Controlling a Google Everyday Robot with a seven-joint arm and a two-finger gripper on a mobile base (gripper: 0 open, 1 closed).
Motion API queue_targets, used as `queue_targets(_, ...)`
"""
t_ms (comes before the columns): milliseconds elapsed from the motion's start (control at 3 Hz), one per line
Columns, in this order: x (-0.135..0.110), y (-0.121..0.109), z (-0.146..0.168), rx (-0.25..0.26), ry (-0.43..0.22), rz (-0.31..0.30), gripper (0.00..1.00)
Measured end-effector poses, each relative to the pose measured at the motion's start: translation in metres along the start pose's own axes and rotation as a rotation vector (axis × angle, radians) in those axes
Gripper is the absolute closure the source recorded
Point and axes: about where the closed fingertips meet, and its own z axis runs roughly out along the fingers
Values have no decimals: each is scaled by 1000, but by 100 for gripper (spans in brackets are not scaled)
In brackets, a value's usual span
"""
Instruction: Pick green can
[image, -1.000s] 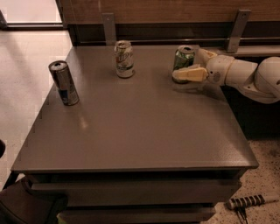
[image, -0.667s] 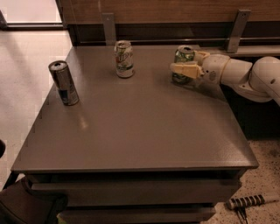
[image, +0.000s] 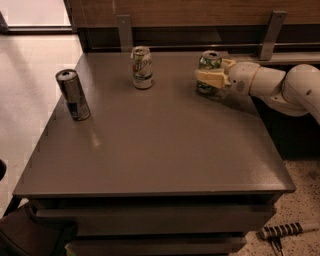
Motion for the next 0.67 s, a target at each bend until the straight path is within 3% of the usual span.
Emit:
queue_targets(333, 0, 2, 3, -5, -1, 0, 100)
queue_targets(667, 0, 2, 3, -5, -1, 0, 100)
